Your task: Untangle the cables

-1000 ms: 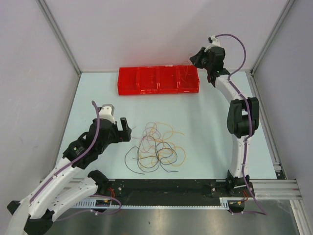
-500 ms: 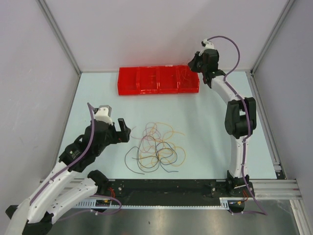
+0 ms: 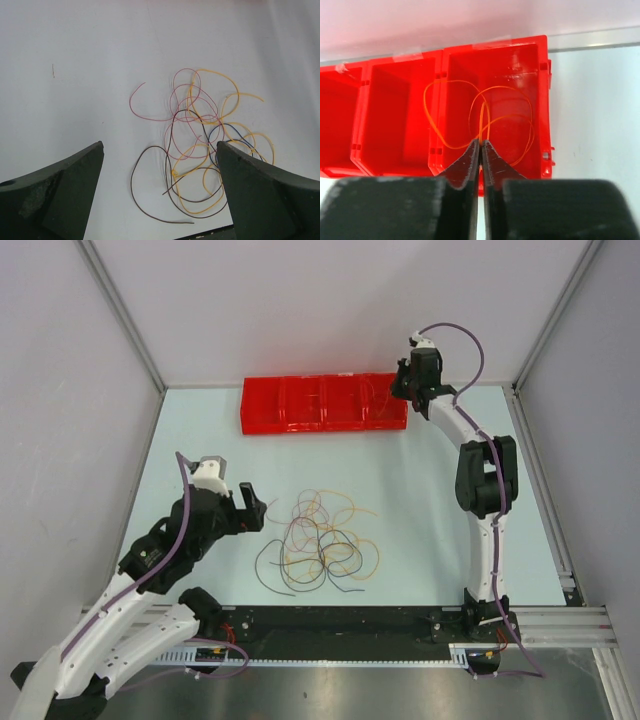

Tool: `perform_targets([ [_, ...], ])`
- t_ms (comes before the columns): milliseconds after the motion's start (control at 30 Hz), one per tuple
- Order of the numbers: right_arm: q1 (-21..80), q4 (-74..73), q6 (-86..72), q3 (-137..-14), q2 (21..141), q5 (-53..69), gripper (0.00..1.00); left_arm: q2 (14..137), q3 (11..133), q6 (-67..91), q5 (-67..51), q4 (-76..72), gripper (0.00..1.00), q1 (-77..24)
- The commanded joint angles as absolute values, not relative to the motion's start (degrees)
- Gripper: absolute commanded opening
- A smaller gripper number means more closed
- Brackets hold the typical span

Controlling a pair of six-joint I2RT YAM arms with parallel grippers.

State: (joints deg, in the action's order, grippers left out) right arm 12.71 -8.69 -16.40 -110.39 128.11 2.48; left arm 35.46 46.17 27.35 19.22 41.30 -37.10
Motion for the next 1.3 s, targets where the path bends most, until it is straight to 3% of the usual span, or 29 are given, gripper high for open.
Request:
perform_targets([
  [0,13.2,-12.2,-14.9,-116.3,128.1,0.8,0.15,35.2,46.0,26.8,18.5,40.5,1.00,-36.8],
  [133,13.4,-14.7,-13.8,-121.3,127.7,1.2,0.33,35.2,46.0,26.8,18.5,40.4,1.00,-36.8],
  [167,13.4,-15.9,-13.7,-122.2,127.5,0.6,0.47,35.2,45.9,26.8,18.5,40.4,1.00,-36.8],
  [267,13.4,-19.8,-13.4,-127.5,127.0,-2.4,0.62,35.6,45.9,26.9,18.7,40.6,1.00,-36.8],
  [333,13.6,-22.0,-13.7,-129.0,126.0,-3.6,0.67,35.8,45.9,27.1,18.8,40.6,1.00,-36.8],
  [367,14.0,-22.4,-13.6,-128.8,125.3,-4.2,0.81,36.1,45.9,27.1,19.0,40.5,1.00,-36.8],
  [533,17.1,-25.1,-13.4,-119.8,115.0,-10.4,0.82,37.2,45.4,28.0,20.6,40.8,1.00,-36.7],
  [667,20.2,-17.8,-15.9,-94.7,102.7,-12.8,0.81,38.5,46.3,28.4,22.9,41.4,1.00,-36.6],
  [800,20.1,-17.1,-22.8,-82.8,94.8,-5.2,0.78,39.0,45.3,26.0,11.9,36.1,1.00,-36.6],
  [1067,28.0,-23.6,-21.8,-75.9,91.8,0.8,0.75,55.8,43.4,31.6,14.5,26.9,0.93,-43.8],
  [1267,28.1,-23.6,-21.6,-70.8,90.0,1.5,0.74,67.1,46.1,32.9,16.6,21.4,0.86,-49.7],
])
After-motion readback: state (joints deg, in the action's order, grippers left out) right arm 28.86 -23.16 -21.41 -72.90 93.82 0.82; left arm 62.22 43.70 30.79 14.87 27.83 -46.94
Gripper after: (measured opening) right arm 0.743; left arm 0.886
